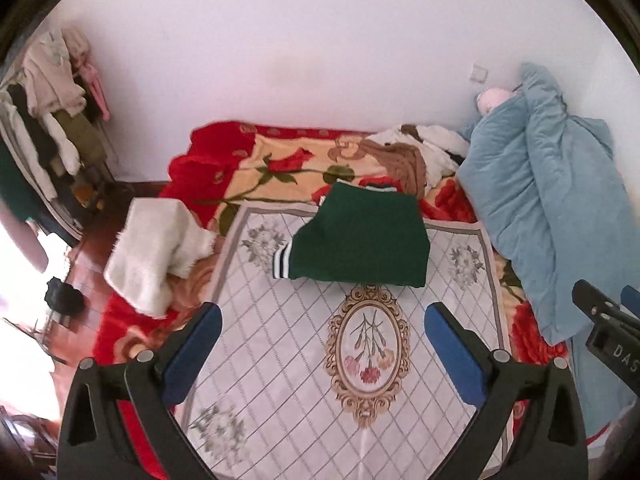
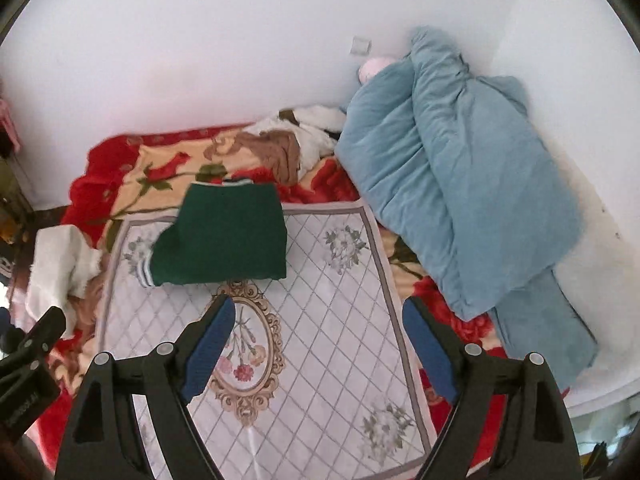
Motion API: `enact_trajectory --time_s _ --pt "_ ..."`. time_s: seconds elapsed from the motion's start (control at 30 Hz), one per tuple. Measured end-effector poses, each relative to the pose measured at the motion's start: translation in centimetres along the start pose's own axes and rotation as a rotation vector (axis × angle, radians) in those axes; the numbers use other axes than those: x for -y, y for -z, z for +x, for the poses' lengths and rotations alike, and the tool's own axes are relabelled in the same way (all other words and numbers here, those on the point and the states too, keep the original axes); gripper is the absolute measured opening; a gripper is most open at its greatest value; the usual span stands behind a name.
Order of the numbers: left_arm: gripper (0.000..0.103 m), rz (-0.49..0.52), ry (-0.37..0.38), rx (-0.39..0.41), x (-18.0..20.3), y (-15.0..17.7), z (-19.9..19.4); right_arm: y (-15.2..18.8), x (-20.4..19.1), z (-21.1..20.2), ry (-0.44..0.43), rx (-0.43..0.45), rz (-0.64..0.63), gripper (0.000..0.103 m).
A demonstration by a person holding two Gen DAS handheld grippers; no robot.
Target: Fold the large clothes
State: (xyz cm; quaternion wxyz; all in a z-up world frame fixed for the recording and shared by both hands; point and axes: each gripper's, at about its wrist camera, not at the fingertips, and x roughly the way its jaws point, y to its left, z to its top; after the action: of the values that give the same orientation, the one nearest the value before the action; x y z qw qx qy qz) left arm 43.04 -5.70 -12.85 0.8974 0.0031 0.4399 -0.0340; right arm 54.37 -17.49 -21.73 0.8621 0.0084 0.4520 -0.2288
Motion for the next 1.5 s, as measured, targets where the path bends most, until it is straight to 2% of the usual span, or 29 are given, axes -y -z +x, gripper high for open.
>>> enact_trajectory --time_s 0.27,0.53,0.93,1.5 --pt "0.103 0.013 -0.027 0.080 -0.1 1.9 -11.1 3.0 2.1 -12.8 -0.048 0.083 -0.004 0.087" --pt "0.103 0.040 -0.037 0.101 0.3 3.9 -17.0 5.8 4.1 -21.0 -0.083 0.131 -0.015 0.087" --pt "0.103 0.031 -0.024 0.104 1.2 5.0 -21.2 6.5 7.0 -26.0 -0.134 0.092 -0.011 0.087" --pt "0.103 0.034 -0.011 0.114 1.6 5.5 -22.5 6.2 8.4 -27.7 -0.146 0.124 -0.022 0.088"
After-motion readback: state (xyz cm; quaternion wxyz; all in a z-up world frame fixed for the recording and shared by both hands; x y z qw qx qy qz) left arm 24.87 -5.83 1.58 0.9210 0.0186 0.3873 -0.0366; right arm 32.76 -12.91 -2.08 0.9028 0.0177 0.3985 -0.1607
